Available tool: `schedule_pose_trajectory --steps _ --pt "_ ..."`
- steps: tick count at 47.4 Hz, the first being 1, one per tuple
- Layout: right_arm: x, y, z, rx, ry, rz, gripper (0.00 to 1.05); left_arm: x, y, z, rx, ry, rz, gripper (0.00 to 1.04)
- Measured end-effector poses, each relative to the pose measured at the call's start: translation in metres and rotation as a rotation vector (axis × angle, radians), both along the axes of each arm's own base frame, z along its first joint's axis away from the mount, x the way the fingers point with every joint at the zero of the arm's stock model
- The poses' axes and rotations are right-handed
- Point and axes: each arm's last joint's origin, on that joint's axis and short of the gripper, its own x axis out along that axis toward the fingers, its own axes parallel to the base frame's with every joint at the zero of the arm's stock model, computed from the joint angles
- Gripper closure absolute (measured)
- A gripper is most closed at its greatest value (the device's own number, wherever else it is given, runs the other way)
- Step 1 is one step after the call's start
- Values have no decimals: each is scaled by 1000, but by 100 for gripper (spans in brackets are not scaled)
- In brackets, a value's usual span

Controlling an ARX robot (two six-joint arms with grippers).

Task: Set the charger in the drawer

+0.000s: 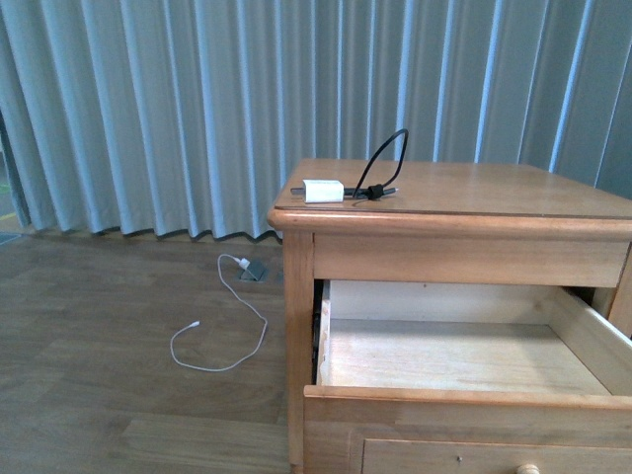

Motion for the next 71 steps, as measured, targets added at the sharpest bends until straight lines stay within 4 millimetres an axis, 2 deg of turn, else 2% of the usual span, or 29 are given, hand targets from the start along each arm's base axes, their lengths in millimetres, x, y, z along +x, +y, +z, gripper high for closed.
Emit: schedule_pose_trajectory --steps 4,7,13,20,27,35,39,43,50,62,71 --pt "-3 1 -3 -94 -71 -56 22 0 0 0 0 0 0 6" --pt "-7 5 -11 -145 -81 -59 38 0 0 0 0 0 0 6" --pt "-14 14 -22 -177 -79 -76 70 0 0 0 0 0 0 6" --pt "-20 21 -27 -187 -88 -46 97 0 0 0 0 0 0 6" --pt "-21 21 -28 -187 -91 -52 65 0 0 0 0 0 0 6" --pt "-21 21 -28 -187 -91 -51 35 1 -1 0 -6 -6 26 6" --pt "-21 21 -28 -187 -90 -51 21 11 -3 15 -36 -130 178 6" --pt "-21 21 -28 -187 -90 -51 7 33 -9 23 -33 -146 146 6" --pt "-21 21 -28 -186 -90 -52 8 89 -23 43 13 -123 29 6" --pt "-21 21 -28 -186 -89 -51 8 184 -52 47 118 -28 -199 6" --pt "-21 21 -28 -186 -89 -51 8 276 -84 59 158 -40 -322 6"
